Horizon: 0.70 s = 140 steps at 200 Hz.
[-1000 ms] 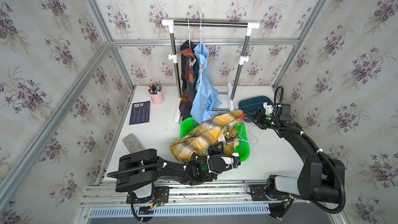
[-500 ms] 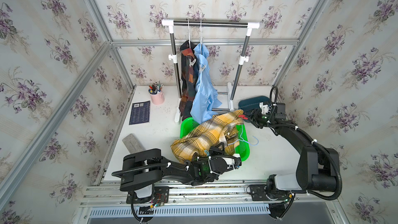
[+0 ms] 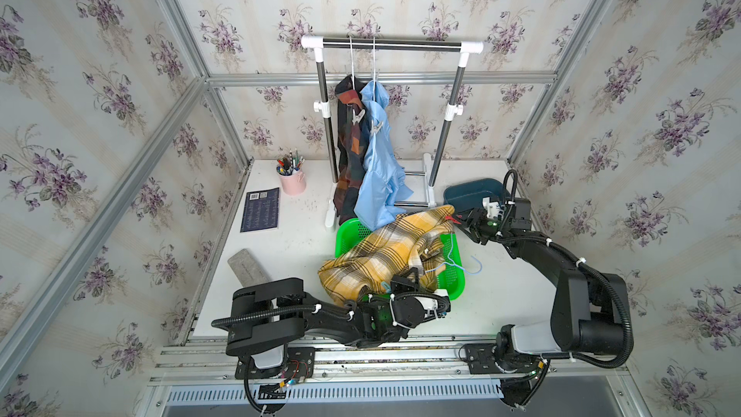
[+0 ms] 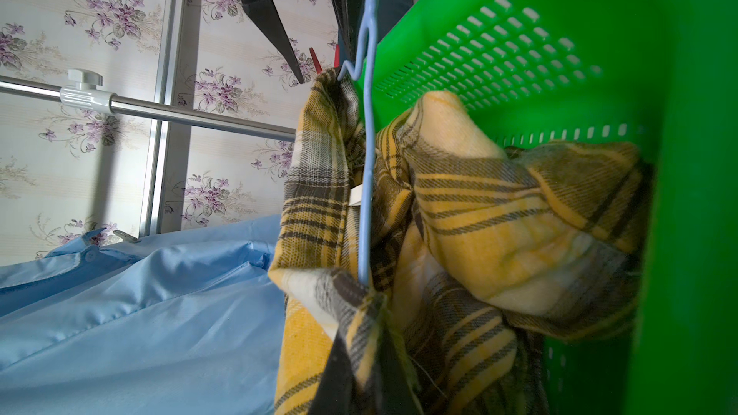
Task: Remove the clothespins securing long-sleeve shirts to the hanger
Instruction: Remove the clamp from the hanger.
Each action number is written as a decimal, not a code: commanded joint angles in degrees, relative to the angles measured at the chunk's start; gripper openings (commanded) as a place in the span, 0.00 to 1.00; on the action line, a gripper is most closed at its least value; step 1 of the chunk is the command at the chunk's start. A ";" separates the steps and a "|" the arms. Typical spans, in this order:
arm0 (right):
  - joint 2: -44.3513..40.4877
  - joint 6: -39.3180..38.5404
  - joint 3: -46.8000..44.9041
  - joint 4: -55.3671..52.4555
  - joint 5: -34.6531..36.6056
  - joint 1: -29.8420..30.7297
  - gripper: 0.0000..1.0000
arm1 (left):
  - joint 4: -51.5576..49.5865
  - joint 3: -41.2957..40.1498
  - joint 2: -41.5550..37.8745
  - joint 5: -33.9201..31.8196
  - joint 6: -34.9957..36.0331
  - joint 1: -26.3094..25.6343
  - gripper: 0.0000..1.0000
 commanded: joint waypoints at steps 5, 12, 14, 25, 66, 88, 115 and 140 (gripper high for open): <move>0.18 2.61 0.13 3.87 -1.50 -0.26 0.50 | 2.12 -0.01 0.43 0.29 0.00 -0.04 0.00; 0.34 2.78 0.04 4.13 -1.60 -0.32 0.49 | 2.12 -0.04 0.52 0.29 -0.01 -0.13 0.00; 0.29 2.80 0.04 4.19 -1.65 -0.34 0.48 | 2.12 -0.05 0.51 0.31 -0.07 -0.05 0.00; 0.44 3.13 -0.22 4.76 -1.89 -0.43 0.46 | 2.12 -0.06 0.59 0.30 -0.09 -0.19 0.00; 1.27 3.89 -0.91 6.25 -2.73 -0.70 0.40 | 1.94 -0.05 0.80 0.36 -0.08 -0.20 0.00; 1.50 4.24 -1.27 6.71 -2.83 -0.67 0.36 | 1.86 -0.06 0.87 0.29 -0.06 -0.28 0.00; 1.14 4.33 -1.62 6.72 -2.92 -0.70 0.33 | 1.64 0.06 1.20 0.39 -0.24 -0.38 0.00; 0.37 4.37 -2.30 6.89 -3.01 -0.78 0.24 | 1.50 0.12 1.38 0.43 -0.35 -0.45 0.00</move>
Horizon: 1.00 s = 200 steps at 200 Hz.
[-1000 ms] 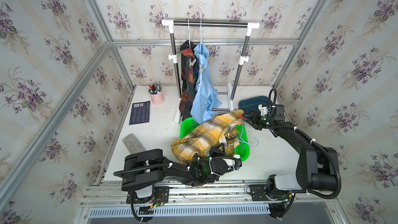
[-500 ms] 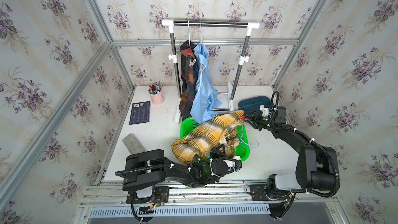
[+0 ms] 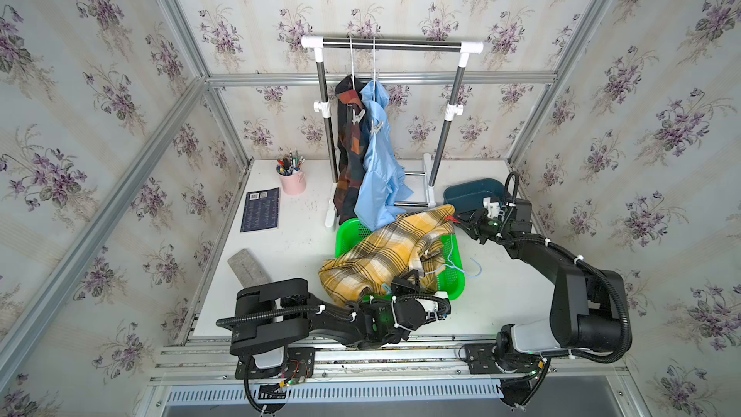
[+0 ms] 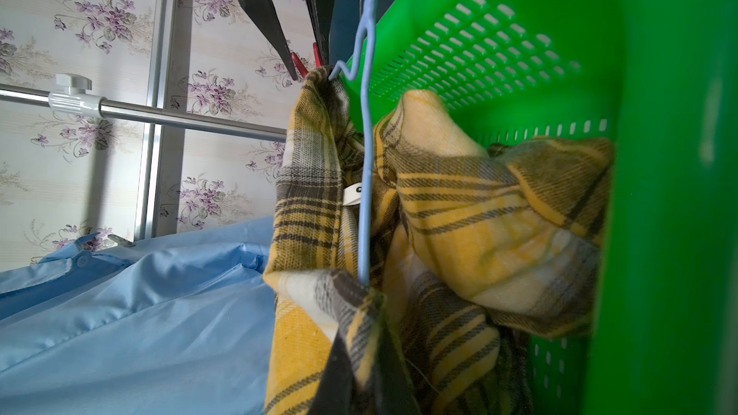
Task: Remove the clothespins securing long-sleeve shirts to the hanger
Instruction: Remove the clamp from the hanger.
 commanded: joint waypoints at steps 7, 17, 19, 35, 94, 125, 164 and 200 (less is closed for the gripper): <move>-0.93 0.53 -0.61 1.51 -0.56 0.01 0.23 | 1.49 0.12 0.20 0.65 -0.26 -0.13 0.00; -1.25 0.53 -0.88 1.48 -0.60 -0.04 0.21 | 1.41 0.14 0.20 0.65 -0.32 -0.12 0.00; -1.33 0.53 -0.96 1.49 -0.64 -0.11 0.20 | 1.37 0.12 0.20 0.61 -0.32 -0.10 0.00; -1.93 0.46 -1.33 1.28 -0.69 -0.13 0.16 | 1.25 0.15 0.31 0.63 -0.35 -0.13 0.00; -4.02 -0.21 -2.39 -0.22 -0.50 -0.52 0.03 | 0.45 0.38 0.72 0.52 -1.01 -0.13 0.00; -6.61 -2.21 -2.82 -3.52 -0.21 -3.19 0.00 | -0.05 0.21 0.65 0.60 -1.78 0.16 0.00; -11.04 -3.16 -3.61 -6.81 0.25 -7.57 0.00 | -1.39 0.31 0.11 0.60 -3.09 0.84 0.00; -10.31 0.11 -2.13 -3.61 4.16 -10.70 0.00 | -4.11 1.23 -1.50 0.86 -5.51 0.92 0.00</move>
